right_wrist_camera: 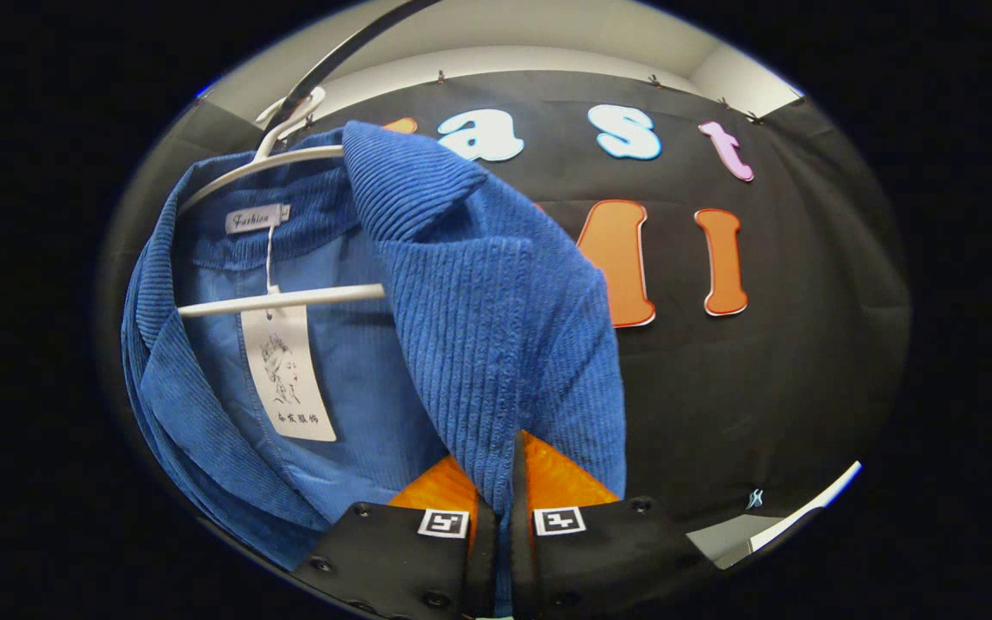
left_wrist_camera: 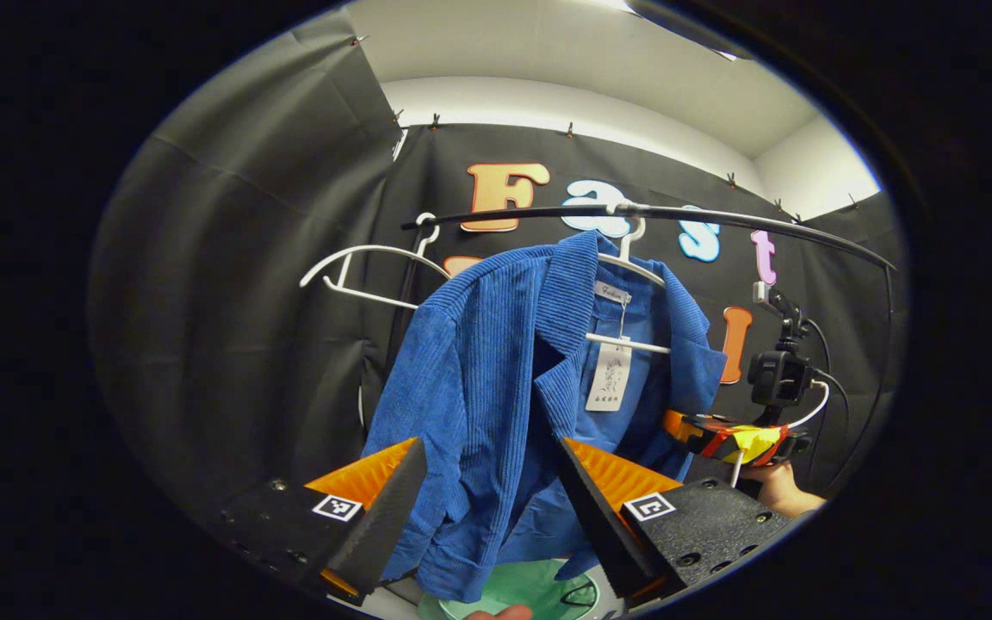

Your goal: Grasp the clothes on the hanger with both hands and then place them into the laundry hamper below.

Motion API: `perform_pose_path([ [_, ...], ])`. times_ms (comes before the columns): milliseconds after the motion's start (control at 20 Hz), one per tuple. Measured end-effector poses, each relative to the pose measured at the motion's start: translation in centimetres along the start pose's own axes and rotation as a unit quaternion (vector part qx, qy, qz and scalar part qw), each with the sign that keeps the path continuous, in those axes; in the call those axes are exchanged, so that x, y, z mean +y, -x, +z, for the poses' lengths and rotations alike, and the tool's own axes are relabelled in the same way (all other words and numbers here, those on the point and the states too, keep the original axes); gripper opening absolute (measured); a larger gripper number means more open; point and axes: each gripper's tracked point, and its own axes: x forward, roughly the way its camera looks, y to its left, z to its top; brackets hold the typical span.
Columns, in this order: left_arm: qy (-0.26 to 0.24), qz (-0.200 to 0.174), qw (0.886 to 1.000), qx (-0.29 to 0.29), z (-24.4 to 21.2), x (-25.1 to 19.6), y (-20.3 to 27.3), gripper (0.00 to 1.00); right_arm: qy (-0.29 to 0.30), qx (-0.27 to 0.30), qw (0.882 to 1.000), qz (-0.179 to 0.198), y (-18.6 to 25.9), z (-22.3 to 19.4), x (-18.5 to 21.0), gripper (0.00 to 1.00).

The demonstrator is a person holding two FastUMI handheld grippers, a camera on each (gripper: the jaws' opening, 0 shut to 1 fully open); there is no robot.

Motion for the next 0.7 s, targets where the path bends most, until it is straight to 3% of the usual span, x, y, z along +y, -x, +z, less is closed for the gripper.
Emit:
perform_pose_path([
  [50,0.008,-0.014,1.0,-0.002,-0.3,-0.5,-0.6,0.98,0.0,-0.003,1.0,-0.005,1.1,0.5,-0.5,0.18],
  [200,0.03,-0.069,0.997,0.023,-2.2,-3.6,-2.9,0.96,0.002,-0.03,0.999,-0.014,3.8,2.4,-1.4,0.09],
  [350,0.04,-0.073,0.996,0.029,-3.5,-5.6,-5.6,0.95,0.017,-0.07,0.997,-0.002,6.3,4.5,-1.4,0.06],
  [550,-0.009,0.035,0.999,0.004,-4.6,-4.3,-9.4,0.95,0.023,-0.092,0.995,0.039,8.7,6.3,-1.5,0.09],
  [700,-0.063,0.107,0.991,-0.048,-3.3,-3.4,-11.4,0.92,0.01,-0.112,0.99,0.082,10.0,7.8,-2.1,0.09],
])
